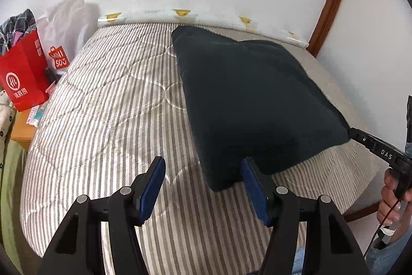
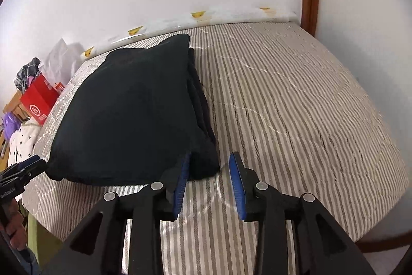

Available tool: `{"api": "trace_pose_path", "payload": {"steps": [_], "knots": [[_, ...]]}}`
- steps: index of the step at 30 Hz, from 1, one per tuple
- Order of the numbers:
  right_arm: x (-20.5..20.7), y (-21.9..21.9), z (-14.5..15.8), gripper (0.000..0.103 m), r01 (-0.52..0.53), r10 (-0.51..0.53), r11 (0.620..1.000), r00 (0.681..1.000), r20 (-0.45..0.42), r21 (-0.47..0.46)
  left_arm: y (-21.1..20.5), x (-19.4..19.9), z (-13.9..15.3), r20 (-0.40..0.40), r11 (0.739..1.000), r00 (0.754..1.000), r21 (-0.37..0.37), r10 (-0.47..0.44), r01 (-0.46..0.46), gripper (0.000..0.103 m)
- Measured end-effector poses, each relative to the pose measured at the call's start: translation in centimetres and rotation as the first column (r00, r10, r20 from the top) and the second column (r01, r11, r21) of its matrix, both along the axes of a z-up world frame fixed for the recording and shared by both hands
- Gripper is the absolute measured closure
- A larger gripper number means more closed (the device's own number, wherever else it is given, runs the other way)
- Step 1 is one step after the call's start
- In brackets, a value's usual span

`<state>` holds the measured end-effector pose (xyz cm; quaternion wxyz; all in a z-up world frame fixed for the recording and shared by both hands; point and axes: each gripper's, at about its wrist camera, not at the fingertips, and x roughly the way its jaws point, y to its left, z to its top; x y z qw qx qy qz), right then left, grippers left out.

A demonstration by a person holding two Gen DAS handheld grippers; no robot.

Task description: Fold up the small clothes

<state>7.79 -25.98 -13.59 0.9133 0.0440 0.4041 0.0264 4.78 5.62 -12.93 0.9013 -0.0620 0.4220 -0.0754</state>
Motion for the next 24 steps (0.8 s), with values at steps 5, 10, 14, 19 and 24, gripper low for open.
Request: {"api": "trace_pose_path", "payload": {"steps": [5,10,14,19,24], "knots": [[-2.8,0.5,2.1,0.055,0.011,-0.011,1.000,1.000,0.009,0.000,-0.4,-2.9,2.5,0.043,1.000,0.999,-0.002,0.004,-0.004,0.044],[-6.4,1.6,5.0,0.043,0.032,-0.030,0.999,0.998,0.058,-0.037,-0.6,-7.1,6.1,0.115,1.000,0.993,0.001,0.027,-0.027,0.036],[-9.8,2.7,7.7,0.038,0.027,-0.021,0.998,0.994,0.107,-0.050,-0.5,-10.3,8.4,0.160,0.999,0.987,0.039,0.028,-0.035,0.028],[-14.3,3.4,10.0,0.000,0.056,-0.037,0.993,0.981,0.189,-0.099,0.2,-13.8,10.1,0.199,0.998,0.979,0.033,0.040,-0.048,0.016],[-16.6,3.8,10.7,0.000,0.045,-0.021,0.990,0.983,0.182,-0.130,0.5,-15.0,10.6,0.216,0.996,0.974,0.027,0.076,-0.084,0.013]]}}
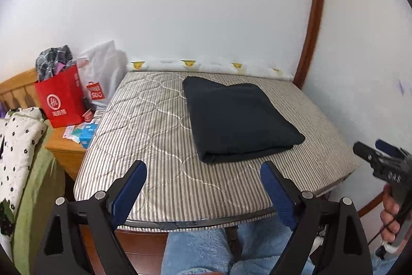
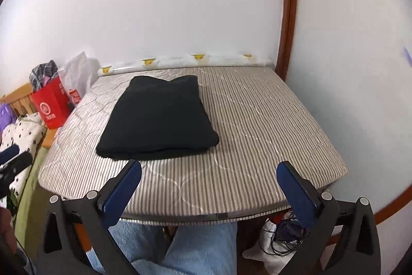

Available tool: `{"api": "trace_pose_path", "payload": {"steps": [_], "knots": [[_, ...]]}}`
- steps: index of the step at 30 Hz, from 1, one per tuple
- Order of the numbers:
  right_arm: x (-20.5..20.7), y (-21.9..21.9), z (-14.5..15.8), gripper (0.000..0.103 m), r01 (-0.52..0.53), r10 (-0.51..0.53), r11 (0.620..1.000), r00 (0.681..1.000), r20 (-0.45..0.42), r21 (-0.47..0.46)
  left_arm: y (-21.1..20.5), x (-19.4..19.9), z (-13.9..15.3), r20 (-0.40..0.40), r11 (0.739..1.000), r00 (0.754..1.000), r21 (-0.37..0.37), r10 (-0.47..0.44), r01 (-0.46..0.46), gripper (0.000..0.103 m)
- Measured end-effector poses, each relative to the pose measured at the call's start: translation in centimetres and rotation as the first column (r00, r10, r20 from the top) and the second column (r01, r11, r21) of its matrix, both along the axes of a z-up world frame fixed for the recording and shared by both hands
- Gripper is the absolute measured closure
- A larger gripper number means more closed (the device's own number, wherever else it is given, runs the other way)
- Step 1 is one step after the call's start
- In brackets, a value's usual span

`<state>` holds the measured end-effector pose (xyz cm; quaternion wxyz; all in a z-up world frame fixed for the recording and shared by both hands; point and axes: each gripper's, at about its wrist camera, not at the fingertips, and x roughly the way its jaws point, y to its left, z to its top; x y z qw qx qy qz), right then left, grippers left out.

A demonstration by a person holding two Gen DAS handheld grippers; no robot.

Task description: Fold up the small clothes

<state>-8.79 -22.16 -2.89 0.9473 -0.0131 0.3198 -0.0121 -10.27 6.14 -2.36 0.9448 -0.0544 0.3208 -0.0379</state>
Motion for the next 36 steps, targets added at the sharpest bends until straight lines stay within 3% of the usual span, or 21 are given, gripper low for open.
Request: {"api": "trace_pose_path", "payload": {"steps": [36], "knots": [[-1.5,-1.0,0.4,0.000,0.020,-0.020,1.000,1.000,-0.011,-0.015,-0.6,-1.5,0.5,0.009,1.000,1.000,0.024,-0.002,0.002,0.012]]}}
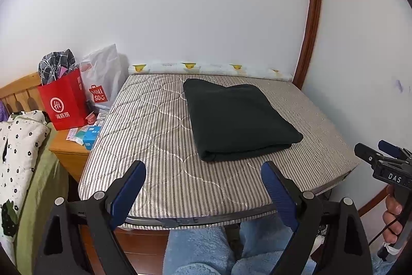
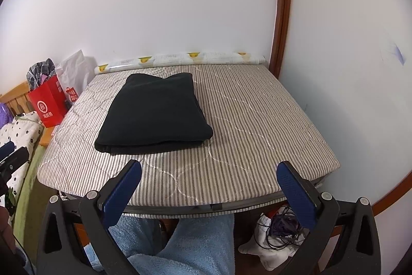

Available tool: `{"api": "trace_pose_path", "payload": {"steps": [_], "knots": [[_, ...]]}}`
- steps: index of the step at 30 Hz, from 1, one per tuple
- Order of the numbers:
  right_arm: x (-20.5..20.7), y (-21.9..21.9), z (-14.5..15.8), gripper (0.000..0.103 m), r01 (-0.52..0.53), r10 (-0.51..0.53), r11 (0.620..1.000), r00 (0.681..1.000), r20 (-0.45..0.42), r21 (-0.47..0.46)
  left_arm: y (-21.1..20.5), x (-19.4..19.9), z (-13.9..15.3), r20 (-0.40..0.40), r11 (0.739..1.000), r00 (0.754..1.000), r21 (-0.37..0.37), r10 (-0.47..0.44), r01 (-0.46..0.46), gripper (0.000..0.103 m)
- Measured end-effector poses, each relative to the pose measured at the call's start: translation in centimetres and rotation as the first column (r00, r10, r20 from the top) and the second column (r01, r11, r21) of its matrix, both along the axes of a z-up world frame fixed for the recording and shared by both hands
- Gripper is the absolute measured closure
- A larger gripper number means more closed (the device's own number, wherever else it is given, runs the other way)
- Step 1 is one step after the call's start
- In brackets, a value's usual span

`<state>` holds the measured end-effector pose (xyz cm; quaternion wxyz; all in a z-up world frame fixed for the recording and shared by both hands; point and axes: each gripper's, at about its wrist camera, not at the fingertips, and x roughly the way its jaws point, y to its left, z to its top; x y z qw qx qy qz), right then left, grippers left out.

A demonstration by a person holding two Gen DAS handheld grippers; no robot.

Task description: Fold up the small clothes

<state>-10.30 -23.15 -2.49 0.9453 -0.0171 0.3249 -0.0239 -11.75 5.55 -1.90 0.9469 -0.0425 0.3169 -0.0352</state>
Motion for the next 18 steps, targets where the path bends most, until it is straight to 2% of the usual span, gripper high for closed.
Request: {"api": "trace_pose_path", "payload": {"steps": [18], "knots": [[0.11,-0.16,-0.17,0.000,-0.001,0.001,1.000,1.000,-0.006,0.002,-0.25,-0.11,0.04,-0.002,1.000,1.000,0.005,-0.004,0.004,0.012]]}}
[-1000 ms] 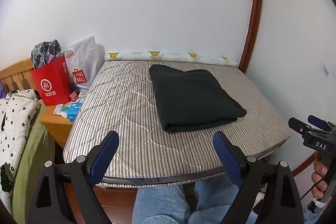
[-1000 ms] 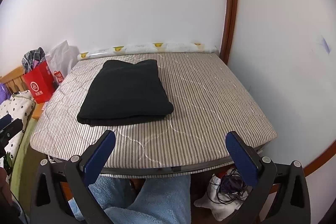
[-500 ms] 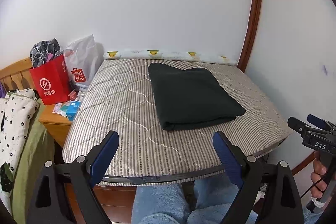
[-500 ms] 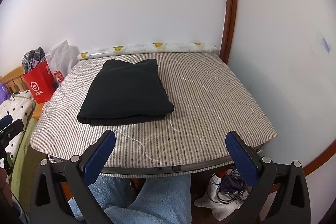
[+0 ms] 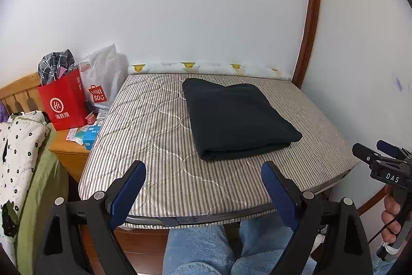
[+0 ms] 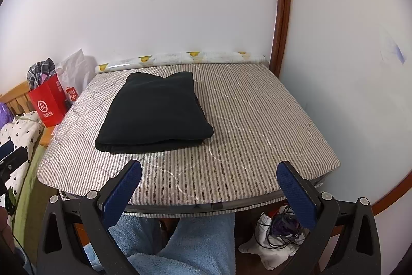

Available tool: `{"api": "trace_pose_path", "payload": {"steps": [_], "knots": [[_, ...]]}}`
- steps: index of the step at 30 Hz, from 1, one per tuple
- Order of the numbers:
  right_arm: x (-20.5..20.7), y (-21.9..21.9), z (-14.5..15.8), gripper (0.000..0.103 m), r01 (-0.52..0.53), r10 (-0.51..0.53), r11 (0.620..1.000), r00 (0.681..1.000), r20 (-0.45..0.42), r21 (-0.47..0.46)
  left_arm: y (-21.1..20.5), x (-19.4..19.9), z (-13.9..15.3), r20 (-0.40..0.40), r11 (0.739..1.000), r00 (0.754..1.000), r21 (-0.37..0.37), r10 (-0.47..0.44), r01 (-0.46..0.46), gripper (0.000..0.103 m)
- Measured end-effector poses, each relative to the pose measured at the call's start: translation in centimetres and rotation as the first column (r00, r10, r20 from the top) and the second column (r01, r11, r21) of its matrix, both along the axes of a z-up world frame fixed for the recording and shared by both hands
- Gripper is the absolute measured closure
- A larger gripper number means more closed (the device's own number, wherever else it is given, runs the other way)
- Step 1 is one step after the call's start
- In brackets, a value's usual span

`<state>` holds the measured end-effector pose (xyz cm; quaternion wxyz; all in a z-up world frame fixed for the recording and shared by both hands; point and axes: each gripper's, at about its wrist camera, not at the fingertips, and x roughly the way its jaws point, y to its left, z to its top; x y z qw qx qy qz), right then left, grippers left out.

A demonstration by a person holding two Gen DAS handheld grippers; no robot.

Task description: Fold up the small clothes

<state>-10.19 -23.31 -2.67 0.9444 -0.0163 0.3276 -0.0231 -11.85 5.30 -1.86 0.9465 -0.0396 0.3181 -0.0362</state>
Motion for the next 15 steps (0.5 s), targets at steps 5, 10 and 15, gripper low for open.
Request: {"api": "trace_pose_path", "payload": {"steps": [5,10,15], "knots": [[0.01,-0.09,-0.10,0.000,0.001,-0.001,1.000,1.000,0.000,0.000,-0.13,-0.04,-0.03,0.000,1.000,1.000,0.000,-0.002,0.002,0.012],[0.01,-0.26,-0.06,0.000,0.000,0.000,1.000,1.000,0.000,0.001,-0.24,-0.14,-0.05,0.003,1.000,1.000,-0.002,-0.002,0.002,0.012],[-0.05,-0.51,0.03,0.000,-0.003,0.003,1.000,1.000,0.005,0.002,-0.22,-0.17,-0.13,0.002,1.000,1.000,-0.003,-0.007,0.007,0.012]]}}
